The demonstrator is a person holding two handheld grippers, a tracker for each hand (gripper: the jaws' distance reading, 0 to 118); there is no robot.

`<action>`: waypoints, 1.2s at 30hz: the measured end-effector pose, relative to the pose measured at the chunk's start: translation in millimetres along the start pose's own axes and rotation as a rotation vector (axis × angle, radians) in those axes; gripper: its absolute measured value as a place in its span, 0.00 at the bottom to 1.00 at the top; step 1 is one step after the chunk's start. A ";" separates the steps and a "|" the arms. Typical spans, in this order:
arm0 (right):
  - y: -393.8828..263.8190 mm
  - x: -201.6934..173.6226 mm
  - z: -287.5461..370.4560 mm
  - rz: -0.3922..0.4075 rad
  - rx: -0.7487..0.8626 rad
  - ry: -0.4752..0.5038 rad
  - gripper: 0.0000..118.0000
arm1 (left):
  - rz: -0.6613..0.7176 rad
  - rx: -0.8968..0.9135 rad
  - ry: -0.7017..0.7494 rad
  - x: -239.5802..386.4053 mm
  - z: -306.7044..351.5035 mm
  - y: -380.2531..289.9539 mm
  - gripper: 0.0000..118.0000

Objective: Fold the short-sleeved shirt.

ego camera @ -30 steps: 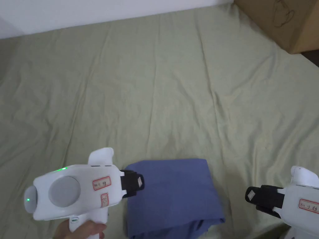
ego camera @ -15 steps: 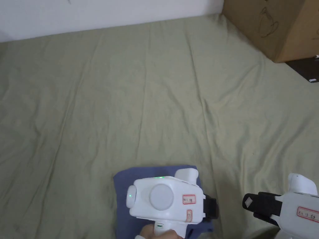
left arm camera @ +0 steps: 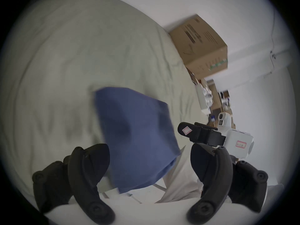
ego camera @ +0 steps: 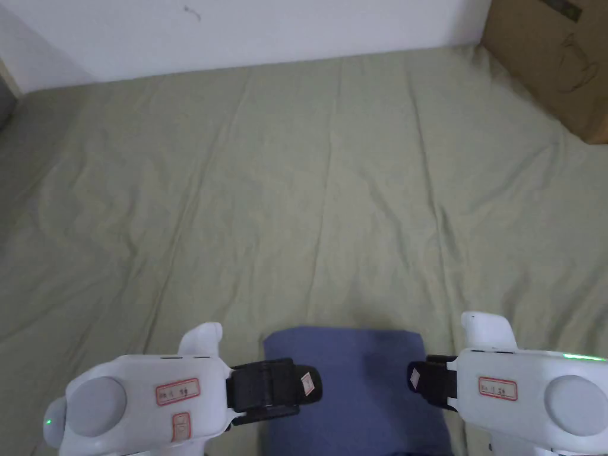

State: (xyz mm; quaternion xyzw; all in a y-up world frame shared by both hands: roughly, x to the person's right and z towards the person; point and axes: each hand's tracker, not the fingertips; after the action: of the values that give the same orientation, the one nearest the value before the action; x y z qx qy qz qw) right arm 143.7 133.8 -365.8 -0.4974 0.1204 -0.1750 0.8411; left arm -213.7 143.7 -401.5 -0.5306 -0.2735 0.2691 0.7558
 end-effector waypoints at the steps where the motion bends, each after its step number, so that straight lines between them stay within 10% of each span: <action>1: 0.6 -0.6 -9.5 0.015 -0.023 -0.025 0.00 | 0.040 0.017 -0.002 -11.7 2.3 -1.0 0.89; 15: -5.4 5.3 -24.8 0.019 -0.054 -0.088 0.00 | 0.284 -0.139 -0.344 -69.7 -85.3 10.5 0.87; 18: -4.6 4.2 -26.6 0.012 -0.056 -0.093 0.00 | 0.223 -0.151 -0.286 -64.7 -99.4 11.0 0.68; 20: -4.8 1.7 -25.5 0.003 -0.054 -0.097 0.00 | 0.215 -0.155 -0.272 -68.4 -100.5 12.4 0.31; 24: -0.3 -7.5 -19.4 -0.012 -0.054 -0.092 0.00 | 0.219 -0.173 -0.302 -80.6 -90.3 11.1 0.30; 36: 28.1 -74.9 -5.8 0.086 0.024 -0.049 0.00 | -0.017 -0.124 0.382 -198.5 153.4 99.8 0.30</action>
State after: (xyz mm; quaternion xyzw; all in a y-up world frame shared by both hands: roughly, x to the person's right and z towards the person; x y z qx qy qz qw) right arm 78.3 172.7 -391.1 -0.4859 0.1188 -0.1279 0.8564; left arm -472.7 134.9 -477.5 -0.6154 -0.1455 0.1398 0.7620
